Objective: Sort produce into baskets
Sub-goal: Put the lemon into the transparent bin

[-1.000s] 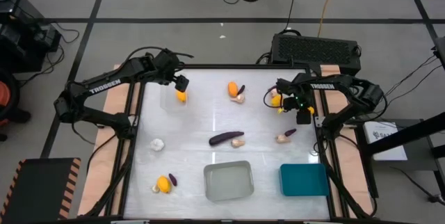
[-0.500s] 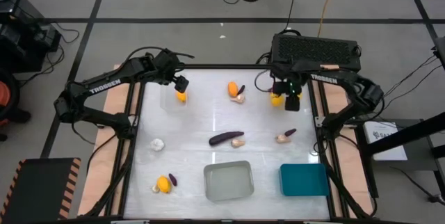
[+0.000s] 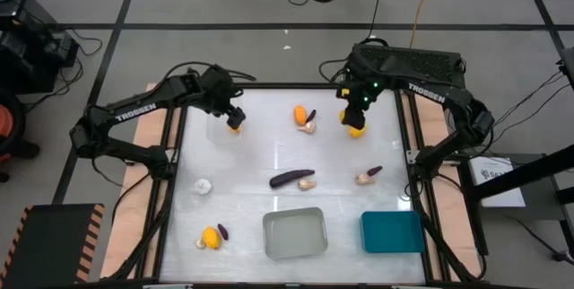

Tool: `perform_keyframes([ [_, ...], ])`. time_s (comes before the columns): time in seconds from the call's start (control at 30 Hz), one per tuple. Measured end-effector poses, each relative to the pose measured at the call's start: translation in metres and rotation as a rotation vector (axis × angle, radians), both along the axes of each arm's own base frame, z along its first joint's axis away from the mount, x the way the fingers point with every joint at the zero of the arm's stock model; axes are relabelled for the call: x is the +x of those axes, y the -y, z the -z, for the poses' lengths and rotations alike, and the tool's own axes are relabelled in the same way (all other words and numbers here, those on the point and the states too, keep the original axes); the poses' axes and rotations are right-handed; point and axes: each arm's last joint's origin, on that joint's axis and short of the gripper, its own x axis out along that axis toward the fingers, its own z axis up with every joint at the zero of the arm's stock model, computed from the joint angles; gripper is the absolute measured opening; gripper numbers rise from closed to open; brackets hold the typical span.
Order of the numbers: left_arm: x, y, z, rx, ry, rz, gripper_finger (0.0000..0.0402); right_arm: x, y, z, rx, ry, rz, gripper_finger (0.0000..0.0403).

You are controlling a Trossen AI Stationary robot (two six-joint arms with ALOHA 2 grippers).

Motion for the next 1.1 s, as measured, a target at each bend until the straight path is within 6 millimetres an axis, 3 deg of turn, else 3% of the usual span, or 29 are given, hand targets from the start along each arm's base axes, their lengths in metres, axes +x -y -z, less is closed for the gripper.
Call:
perform_keyframes([
  [0.17, 0.008, 0.007, 0.004, 0.026, 0.03, 0.052, 0.0313, 0.014, -0.008, -0.002, -0.006, 0.059, 0.001, 0.0162],
  [0.5, 0.025, 0.018, 0.038, 0.035, 0.179, 0.098, 0.0313, 0.059, -0.032, -0.02, 0.01, 0.389, -0.042, 0.0162],
  [0.63, 0.023, 0.019, 0.042, 0.035, 0.134, 0.083, 0.0313, 0.08, -0.043, -0.029, -0.009, 0.54, -0.04, 0.0162],
  [0.87, -0.01, 0.018, 0.032, 0.194, -0.037, -0.11, 0.0313, 0.129, -0.056, -0.022, -0.04, 0.744, 0.0, 0.0163],
  [1.1, -0.055, 0.025, 0.003, 0.327, -0.027, -0.176, 0.0313, 0.186, -0.06, 0.019, 0.102, 0.936, 0.074, 0.0163],
])
